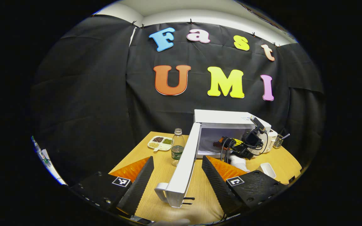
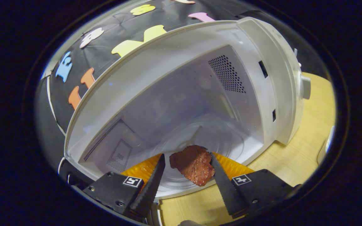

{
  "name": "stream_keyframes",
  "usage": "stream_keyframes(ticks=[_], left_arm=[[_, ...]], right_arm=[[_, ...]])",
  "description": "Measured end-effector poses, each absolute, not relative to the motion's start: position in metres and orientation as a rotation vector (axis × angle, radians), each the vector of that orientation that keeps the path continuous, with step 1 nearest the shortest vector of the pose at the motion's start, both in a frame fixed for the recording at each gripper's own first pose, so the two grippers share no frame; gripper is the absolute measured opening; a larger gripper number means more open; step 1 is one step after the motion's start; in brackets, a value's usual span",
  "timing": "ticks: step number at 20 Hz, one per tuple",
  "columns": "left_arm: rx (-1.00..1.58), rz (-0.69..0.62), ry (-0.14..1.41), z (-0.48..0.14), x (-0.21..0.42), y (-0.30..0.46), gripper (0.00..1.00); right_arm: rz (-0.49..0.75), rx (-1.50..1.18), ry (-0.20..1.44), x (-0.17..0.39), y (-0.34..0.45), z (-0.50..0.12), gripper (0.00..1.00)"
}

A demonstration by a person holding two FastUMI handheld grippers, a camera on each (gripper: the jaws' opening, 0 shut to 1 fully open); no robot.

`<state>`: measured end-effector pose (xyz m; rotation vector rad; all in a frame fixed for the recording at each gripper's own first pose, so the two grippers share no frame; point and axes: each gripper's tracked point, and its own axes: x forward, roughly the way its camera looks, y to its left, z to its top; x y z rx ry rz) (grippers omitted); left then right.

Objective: Open the microwave oven with the left hand, put the food in, and close the microwave oven.

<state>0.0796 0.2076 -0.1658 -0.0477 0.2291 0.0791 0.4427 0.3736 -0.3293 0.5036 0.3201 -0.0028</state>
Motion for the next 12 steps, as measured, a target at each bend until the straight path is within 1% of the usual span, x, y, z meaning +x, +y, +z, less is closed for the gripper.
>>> stream_keyframes(ticks=[1, 2, 3, 5, 9, 12], left_arm=[[-0.043, 0.079, 0.223, -0.165, 0.079, 0.207, 0.95], [-0.038, 0.078, 0.221, -0.166, 0.080, 0.206, 0.95], [-0.035, 0.077, 0.225, -0.168, 0.080, 0.204, 0.95], [-0.036, 0.072, 0.230, -0.172, 0.080, 0.200, 0.95], [-0.040, 0.075, 0.229, -0.172, 0.082, 0.199, 0.95], [-0.025, 0.083, 0.220, -0.169, 0.081, 0.202, 0.95]], right_arm=[[0.009, 0.471, 0.320, 0.441, 0.375, -0.327, 0.79], [0.021, 0.460, 0.318, 0.443, 0.379, -0.327, 0.80], [0.032, 0.412, 0.327, 0.443, 0.383, -0.331, 0.93], [0.057, 0.356, 0.361, 0.440, 0.387, -0.341, 0.93], [0.028, 0.386, 0.356, 0.436, 0.375, -0.341, 0.95], [0.031, 0.404, 0.374, 0.428, 0.369, -0.339, 0.96]])
